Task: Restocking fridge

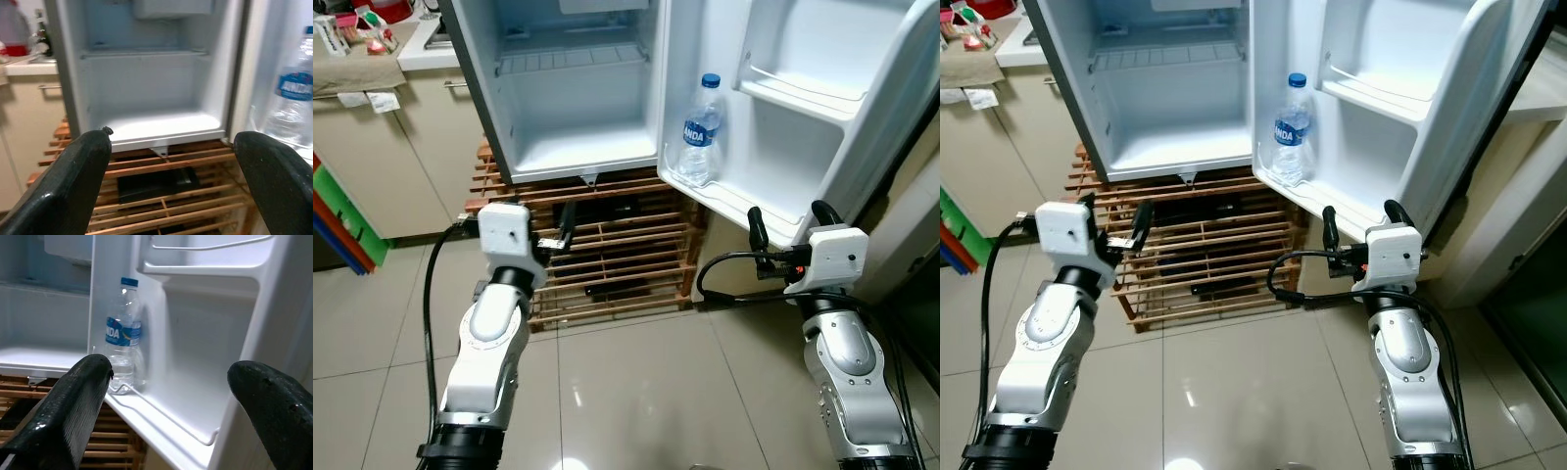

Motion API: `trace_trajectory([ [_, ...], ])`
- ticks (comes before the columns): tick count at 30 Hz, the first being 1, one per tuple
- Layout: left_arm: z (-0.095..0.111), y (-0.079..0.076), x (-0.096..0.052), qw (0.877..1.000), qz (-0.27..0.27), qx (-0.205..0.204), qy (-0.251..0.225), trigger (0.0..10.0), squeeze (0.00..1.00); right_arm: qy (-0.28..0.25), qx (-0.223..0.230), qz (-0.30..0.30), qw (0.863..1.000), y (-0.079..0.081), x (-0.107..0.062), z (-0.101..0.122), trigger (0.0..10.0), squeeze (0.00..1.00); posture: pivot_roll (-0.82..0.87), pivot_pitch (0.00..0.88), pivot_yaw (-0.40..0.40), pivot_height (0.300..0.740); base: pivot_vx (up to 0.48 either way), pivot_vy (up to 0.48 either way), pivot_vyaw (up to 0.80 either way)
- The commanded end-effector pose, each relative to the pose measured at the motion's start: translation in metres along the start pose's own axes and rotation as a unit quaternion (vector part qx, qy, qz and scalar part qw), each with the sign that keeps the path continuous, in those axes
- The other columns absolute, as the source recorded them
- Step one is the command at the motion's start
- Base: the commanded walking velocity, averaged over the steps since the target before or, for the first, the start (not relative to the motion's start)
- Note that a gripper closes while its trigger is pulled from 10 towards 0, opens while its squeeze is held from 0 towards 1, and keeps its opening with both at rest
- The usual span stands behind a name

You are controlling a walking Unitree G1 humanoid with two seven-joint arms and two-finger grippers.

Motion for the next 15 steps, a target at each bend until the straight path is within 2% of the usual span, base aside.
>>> trace_trajectory([
  [1, -0.012, 0.002, 0.003, 0.999, 0.016, -0.018, 0.028, 10.0, 0.0, -0.003, 0.0, 0.001, 1.0, -0.002, 0.005, 0.003, 10.0, 0.11, -0.15, 0.0, 0.037, 0.74, 0.0, -0.48, 0.0],
  [4, -0.021, 0.008, 0.004, 0.998, 0.031, -0.038, 0.049, 10.0, 0.0, 0.001, 0.001, 0.009, 1.0, 0.001, 0.006, 0.001, 10.0, 0.11, -0.15, 0.0, 0.038, 0.74, 0.0, -0.48, 0.0],
  [9, -0.024, 0.012, 0.003, 0.997, 0.039, -0.034, 0.056, 10.0, 0.0, 0.007, 0.003, 0.016, 1.0, 0.004, 0.005, -0.001, 10.0, 0.11, -0.15, 0.0, 0.039, 0.74, 0.0, -0.48, 0.0],
  [12, -0.022, 0.011, 0.002, 0.997, 0.038, -0.045, 0.048, 10.0, 0.0, 0.009, 0.012, 0.044, 0.999, 0.012, 0.0, -0.003, 10.0, 0.11, -0.15, 0.0, 0.038, 0.74, 0.0, 0.0, 0.0],
  [13, -0.022, 0.013, 0.002, 0.997, 0.038, -0.046, 0.047, 10.0, 0.0, 0.018, 0.019, 0.096, 0.995, 0.028, -0.009, -0.008, 10.0, 0.11, -0.15, 0.0, 0.037, 0.74, 0.0, 0.0, 0.0],
  [14, -0.022, 0.013, 0.002, 0.997, 0.038, -0.045, 0.048, 10.0, 0.0, 0.024, 0.02, 0.124, 0.992, 0.036, -0.015, -0.011, 10.0, 0.11, -0.15, 0.0, 0.037, 0.74, 0.0, 0.0, 0.0],
  [15, -0.025, 0.013, 0.002, 0.997, 0.035, -0.042, 0.054, 10.0, 0.0, 0.05, 0.01, 0.169, 0.984, 0.049, -0.03, -0.025, 10.0, 0.1, -0.15, 0.001, 0.037, 0.74, 0.0, 0.0, 0.0],
])
Point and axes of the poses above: a point about 5 cm out from each wrist's last joint towards the gripper, its own x axis pointing out of the wrist towards the gripper, its own z axis along the axis of the wrist's last joint, y = z × x, the point moved 4 cm from there along x, pointing out of the wrist towards the gripper, and after that the axes turned 9 degrees about -x, right-handed, at the moved point
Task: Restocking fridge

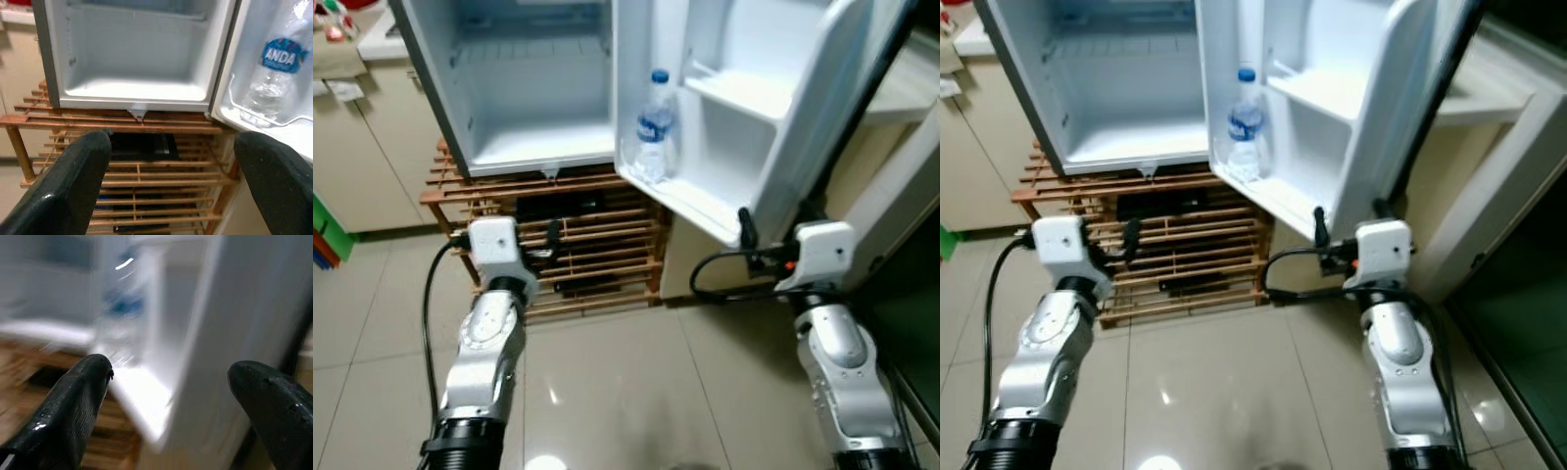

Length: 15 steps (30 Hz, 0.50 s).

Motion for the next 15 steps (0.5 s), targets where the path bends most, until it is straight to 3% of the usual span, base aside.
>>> trace_trajectory([
  [1, -0.004, -0.003, 0.0, 1.0, -0.006, -0.001, 0.009, 10.0, 0.0, 0.025, 0.005, 0.048, 0.999, 0.017, -0.008, -0.011, 10.0, 0.1, -0.15, 0.001, 0.037, 0.74, 0.0, 0.0, 0.0],
  [3, -0.013, -0.003, 0.001, 0.999, -0.014, 0.017, 0.029, 10.0, 0.0, 0.058, 0.011, 0.07, 0.996, 0.025, -0.016, -0.027, 10.0, 0.1, -0.15, 0.003, 0.038, 0.74, 0.0, 0.0, 0.0],
  [7, -0.035, 0.007, 0.011, 0.995, -0.003, 0.047, 0.083, 10.0, 0.0, 0.163, 0.009, 0.027, 0.986, 0.01, -0.025, -0.077, 10.0, 0.1, -0.15, 0.002, 0.04, 0.74, 0.0, 0.0, 0.0],
  [8, -0.035, 0.007, 0.011, 0.995, -0.003, 0.047, 0.083, 10.0, 0.0, 0.163, 0.009, 0.027, 0.986, 0.01, -0.025, -0.077, 10.0, 0.1, -0.15, 0.002, 0.04, 0.74, 0.0, 0.0, 0.0],
  [9, -0.042, 0.014, 0.014, 0.994, 0.011, 0.049, 0.099, 10.0, 0.0, 0.204, -0.022, -0.015, 0.979, -0.006, -0.026, -0.093, 10.0, 0.1, -0.15, 0.004, 0.046, 0.74, 0.0, 0.0, 0.0],
  [10, -0.065, 0.028, 0.017, 0.984, 0.043, 0.063, 0.158, 10.0, 0.0, 0.262, -0.089, -0.125, 0.953, -0.05, -0.023, -0.109, 10.0, 0.1, -0.15, 0.002, 0.051, 0.74, 0.0, 0.0, 0.0],
  [11, -0.065, 0.028, 0.017, 0.984, 0.043, 0.063, 0.158, 10.0, 0.0, 0.262, -0.089, -0.125, 0.953, -0.05, -0.023, -0.109, 10.0, 0.1, -0.15, 0.002, 0.051, 0.74, 0.0, 0.0, 0.0],
  [15, -0.087, 0.032, 0.012, 0.971, 0.032, 0.106, 0.214, 10.0, 0.0, 0.249, -0.18, -0.226, 0.925, -0.096, -0.002, -0.088, 10.0, 0.09, -0.15, 0.008, 0.059, 0.74, 0.0, 0.0, 0.0],
])
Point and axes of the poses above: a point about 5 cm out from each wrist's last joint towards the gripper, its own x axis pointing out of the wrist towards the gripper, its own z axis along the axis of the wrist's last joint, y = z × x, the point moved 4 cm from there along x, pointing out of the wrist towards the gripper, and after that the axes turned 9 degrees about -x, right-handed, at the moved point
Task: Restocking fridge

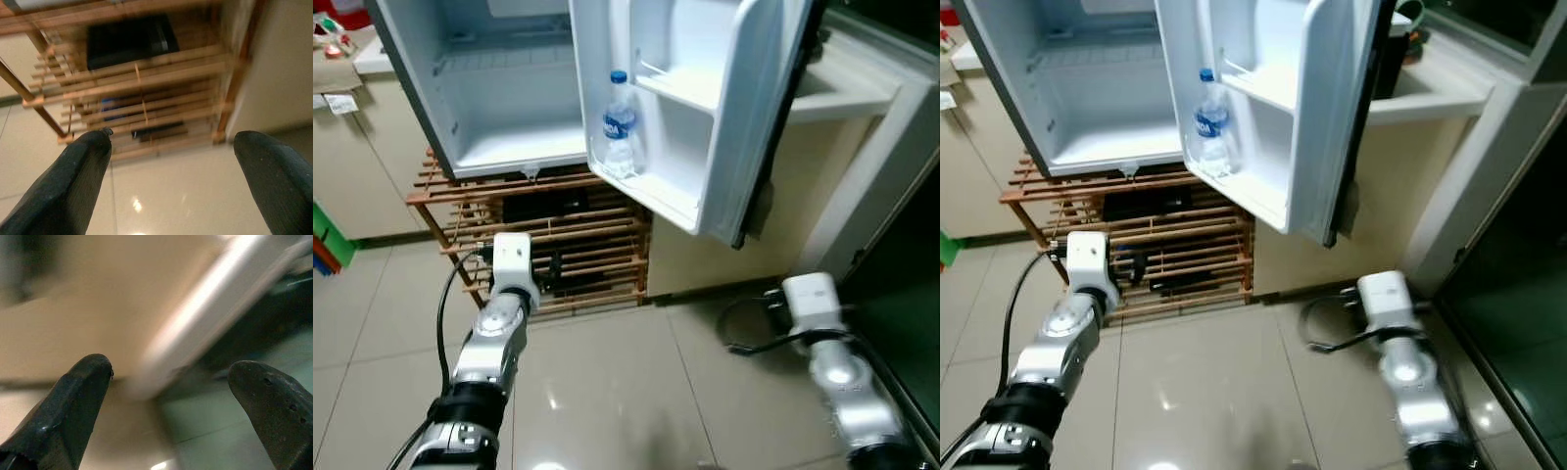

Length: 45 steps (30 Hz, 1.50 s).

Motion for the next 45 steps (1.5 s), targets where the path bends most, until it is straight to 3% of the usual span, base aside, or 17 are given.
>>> trace_trajectory([
  [1, -0.002, -0.005, 0.001, 0.999, -0.013, 0.029, 0.012, 10.0, 0.0, -0.01, -0.022, -0.03, 0.999, -0.006, 0.007, 0.012, 10.0, 0.09, -0.14, 0.01, 0.059, 0.74, 0.0, 0.0, 0.0],
  [9, -0.027, 0.008, -0.006, 0.997, -0.002, 0.058, 0.046, 10.0, 0.0, -0.024, -0.041, -0.101, 0.994, -0.033, 0.038, 0.044, 10.0, 0.1, -0.1, 0.047, 0.057, 0.74, 0.0, 0.0, 0.0],
  [10, -0.035, 0.014, -0.01, 0.997, 0.001, 0.064, 0.052, 10.0, 0.0, -0.033, -0.037, -0.117, 0.992, -0.039, 0.047, 0.059, 10.0, 0.1, -0.06, 0.075, 0.058, 0.74, 0.0, 0.0, 0.0],
  [11, -0.035, 0.014, -0.01, 0.997, 0.001, 0.064, 0.052, 10.0, 0.0, -0.033, -0.037, -0.117, 0.992, -0.039, 0.047, 0.059, 10.0, 0.1, -0.06, 0.075, 0.058, 0.74, 0.0, 0.0, 0.0],
  [14, -0.053, 0.031, -0.02, 0.993, 0.009, 0.088, 0.075, 10.0, 0.0, -0.072, -0.025, -0.14, 0.987, -0.048, 0.06, 0.102, 10.0, 0.1, -0.03, 0.099, 0.056, 0.74, 0.0, 0.0, 0.0],
  [16, -0.075, 0.036, -0.025, 0.987, 0.0, 0.094, 0.134, 10.0, 0.0, -0.095, -0.022, -0.15, 0.984, -0.053, 0.064, 0.126, 10.0, 0.1, -0.03, 0.105, 0.055, 0.74, 0.0, 0.0, 0.0],
  [20, -0.096, 0.041, -0.029, 0.975, 0.003, 0.107, 0.196, 10.0, 0.0, -0.114, 0.018, -0.128, 0.985, -0.05, 0.068, 0.147, 10.0, 0.09, -0.05, 0.103, 0.05, 0.74, 0.0, 0.0, 0.0],
  [24, -0.094, 0.035, -0.024, 0.973, -0.004, 0.118, 0.199, 10.0, 0.0, -0.161, 0.063, -0.083, 0.981, -0.041, 0.066, 0.178, 10.0, 0.09, -0.08, 0.092, 0.046, 0.74, 0.0, 0.0, 0.0],
  [31, -0.096, 0.023, -0.021, 0.969, -0.023, 0.129, 0.211, 10.0, 0.0, -0.205, 0.121, -0.008, 0.971, -0.018, 0.058, 0.199, 10.0, 0.09, -0.11, 0.081, 0.04, 0.74, 0.0, 0.0, 0.0],
  [32, -0.098, 0.019, -0.02, 0.967, -0.029, 0.13, 0.217, 10.0, 0.0, -0.228, 0.139, 0.033, 0.963, -0.005, 0.05, 0.207, 10.0, 0.09, -0.12, 0.076, 0.04, 0.74, 0.0, 0.0, 0.0],
  [36, -0.101, 0.012, -0.019, 0.963, -0.043, 0.134, 0.23, 10.0, 0.0, -0.325, 0.18, 0.21, 0.904, 0.04, -0.004, 0.231, 10.0, 0.07, -0.14, 0.07, 0.047, 0.74, 0.0, 0.0, 0.0],
  [38, -0.102, 0.011, -0.019, 0.962, -0.047, 0.134, 0.233, 10.0, 0.0, -0.348, 0.201, 0.289, 0.869, 0.055, -0.036, 0.236, 10.0, 0.07, -0.14, 0.067, 0.047, 0.74, 0.0, 0.0, 0.0],
  [39, -0.102, 0.011, -0.019, 0.962, -0.047, 0.134, 0.233, 10.0, 0.0, -0.348, 0.201, 0.289, 0.869, 0.055, -0.036, 0.236, 10.0, 0.07, -0.14, 0.067, 0.047, 0.74, 0.0, 0.0, 0.0],
  [41, -0.103, 0.011, -0.02, 0.961, -0.049, 0.13, 0.238, 10.0, 0.0, -0.362, 0.209, 0.362, 0.833, 0.066, -0.067, 0.237, 10.0, 0.05, -0.15, 0.062, 0.047, 0.74, 0.0, 0.0, 0.0],
  [42, -0.103, 0.011, -0.02, 0.961, -0.049, 0.13, 0.238, 10.0, 0.0, -0.362, 0.209, 0.362, 0.833, 0.066, -0.067, 0.237, 10.0, 0.05, -0.15, 0.062, 0.047, 0.74, 0.0, 0.0, 0.0],
  [43, -0.106, 0.012, -0.021, 0.96, -0.05, 0.124, 0.245, 10.0, 0.0, -0.352, 0.21, 0.39, 0.825, 0.072, -0.079, 0.225, 10.0, 0.0, -0.15, 0.054, 0.044, 0.74, 0.0, 0.0, 0.0],
  [45, -0.107, 0.011, -0.021, 0.96, -0.051, 0.123, 0.248, 10.0, 0.0, -0.329, 0.222, 0.388, 0.832, 0.072, -0.075, 0.212, 10.0, 0.0, -0.15, 0.048, 0.041, 0.74, 0.0, 0.0, 0.0],
])
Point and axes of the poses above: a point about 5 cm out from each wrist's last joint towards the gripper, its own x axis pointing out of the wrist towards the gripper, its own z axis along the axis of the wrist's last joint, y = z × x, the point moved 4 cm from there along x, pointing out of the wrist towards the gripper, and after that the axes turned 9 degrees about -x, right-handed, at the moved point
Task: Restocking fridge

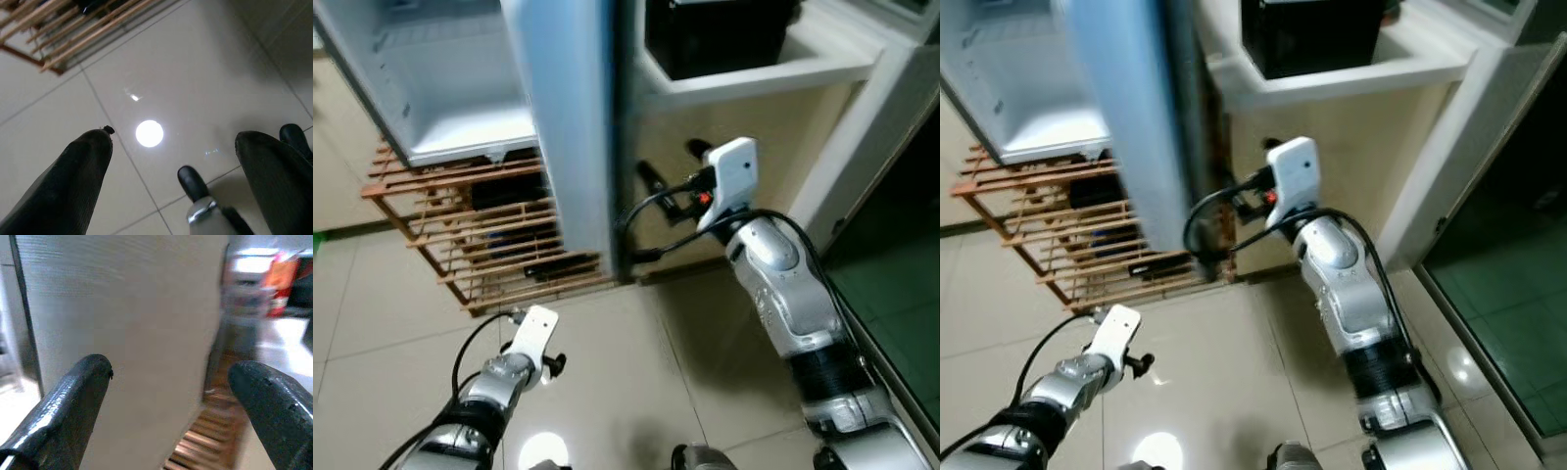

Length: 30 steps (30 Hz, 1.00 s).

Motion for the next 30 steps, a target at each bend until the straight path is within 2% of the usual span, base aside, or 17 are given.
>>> trace_trajectory([
  [1, -0.008, 0.001, 0.0, 1.0, -0.003, -0.004, 0.015, 10.0, 0.0, 0.027, 0.023, -0.015, 0.999, -0.009, -0.009, -0.013, 10.0, 0.0, -0.15, 0.048, 0.041, 0.74, 0.0, 0.0, 0.0],
  [3, -0.004, -0.002, 0.001, 1.0, -0.006, 0.0, 0.004, 10.0, 0.0, 0.071, 0.004, -0.072, 0.995, -0.029, -0.023, -0.033, 10.0, 0.0, -0.14, 0.032, 0.034, 0.74, 0.0, 0.0, 0.0],
  [4, -0.004, -0.002, 0.001, 1.0, -0.006, 0.0, 0.004, 10.0, 0.0, 0.071, 0.004, -0.072, 0.995, -0.029, -0.023, -0.033, 10.0, 0.0, -0.14, 0.032, 0.034, 0.74, 0.0, 0.0, 0.0],
  [7, 0.032, -0.007, -0.003, 0.995, -0.015, -0.015, -0.095, 10.0, 0.0, 0.125, -0.045, -0.233, 0.963, -0.077, -0.049, -0.056, 10.0, 0.0, -0.13, 0.021, 0.03, 0.74, 0.0, 0.0, 0.0],
  [9, 0.042, -0.007, -0.005, 0.992, -0.015, -0.02, -0.12, 10.0, 0.0, 0.13, -0.048, -0.26, 0.956, -0.084, -0.055, -0.058, 10.0, 0.0, -0.13, 0.019, 0.029, 0.74, 0.0, 0.0, 0.0],
  [10, 0.068, -0.005, -0.012, 0.982, -0.01, -0.034, -0.184, 10.0, 0.0, 0.136, -0.056, -0.292, 0.945, -0.092, -0.065, -0.059, 10.0, 0.0, -0.13, 0.011, 0.027, 0.74, 0.0, 0.0, 0.0],
  [11, 0.101, -0.005, -0.027, 0.963, -0.011, -0.045, -0.267, 10.0, 0.0, 0.143, -0.073, -0.321, 0.933, -0.098, -0.077, -0.063, 10.0, 0.0, -0.11, 0.0, 0.024, 0.74, 0.0, 0.0, 0.0],
  [13, 0.145, -0.009, -0.053, 0.929, -0.028, -0.083, -0.36, 10.0, 0.0, 0.161, -0.081, -0.35, 0.919, -0.103, -0.095, -0.073, 10.0, 0.0, -0.1, 0.0, 0.02, 0.74, 0.0, 0.0, 0.0],
  [14, 0.161, -0.01, -0.065, 0.914, -0.033, -0.099, -0.391, 10.0, 0.0, 0.169, -0.076, -0.357, 0.915, -0.102, -0.1, -0.08, 10.0, 0.0, -0.09, 0.0, 0.019, 0.74, 0.0, 0.0, 0.0],
  [15, 0.161, -0.01, -0.065, 0.914, -0.033, -0.099, -0.391, 10.0, 0.0, 0.169, -0.076, -0.357, 0.915, -0.102, -0.1, -0.08, 10.0, 0.0, -0.09, 0.0, 0.019, 0.74, 0.0, 0.0, 0.0],
  [16, 0.177, -0.01, -0.08, 0.895, -0.041, -0.122, -0.428, 10.0, 0.0, 0.177, -0.074, -0.365, 0.911, -0.099, -0.104, -0.088, 10.0, 0.0, -0.11, 0.0, 0.023, 0.74, 0.0, 0.0, 0.0],
  [17, 0.177, -0.01, -0.08, 0.895, -0.041, -0.122, -0.428, 10.0, 0.0, 0.177, -0.074, -0.365, 0.911, -0.099, -0.104, -0.088, 10.0, 0.0, -0.11, 0.0, 0.023, 0.74, 0.0, 0.0, 0.0],
  [18, 0.192, -0.014, -0.096, 0.872, -0.055, -0.137, -0.467, 10.0, 0.0, 0.173, -0.069, -0.368, 0.911, -0.097, -0.104, -0.089, 10.0, 0.0, -0.12, 0.0, 0.027, 0.74, 0.0, 0.0, 0.0],
  [19, 0.197, -0.017, -0.102, 0.864, -0.062, -0.14, -0.48, 10.0, 0.0, 0.17, -0.065, -0.369, 0.911, -0.096, -0.104, -0.089, 10.0, 0.0, -0.12, 0.0, 0.027, 0.74, 0.0, 0.0, 0.0],
  [23, 0.21, -0.026, -0.112, 0.856, -0.058, -0.113, -0.501, 10.0, 0.0, 0.162, -0.066, -0.374, 0.911, -0.096, -0.102, -0.087, 10.0, 0.0, -0.12, 0.0, 0.029, 0.74, 0.0, 0.0, 0.0],
  [25, 0.216, -0.026, -0.115, 0.851, -0.068, -0.123, -0.506, 10.0, 0.0, 0.159, -0.066, -0.372, 0.912, -0.096, -0.102, -0.086, 10.0, 0.0, -0.12, 0.0, 0.032, 0.74, 0.0, 0.0, 0.0],
  [30, 0.228, -0.026, -0.118, 0.858, -0.054, -0.098, -0.502, 10.0, 0.0, 0.149, -0.068, -0.367, 0.916, -0.097, -0.094, -0.086, 10.0, 0.0, -0.11, 0.0, 0.049, 0.74, 0.0, 0.0, 0.0],
])
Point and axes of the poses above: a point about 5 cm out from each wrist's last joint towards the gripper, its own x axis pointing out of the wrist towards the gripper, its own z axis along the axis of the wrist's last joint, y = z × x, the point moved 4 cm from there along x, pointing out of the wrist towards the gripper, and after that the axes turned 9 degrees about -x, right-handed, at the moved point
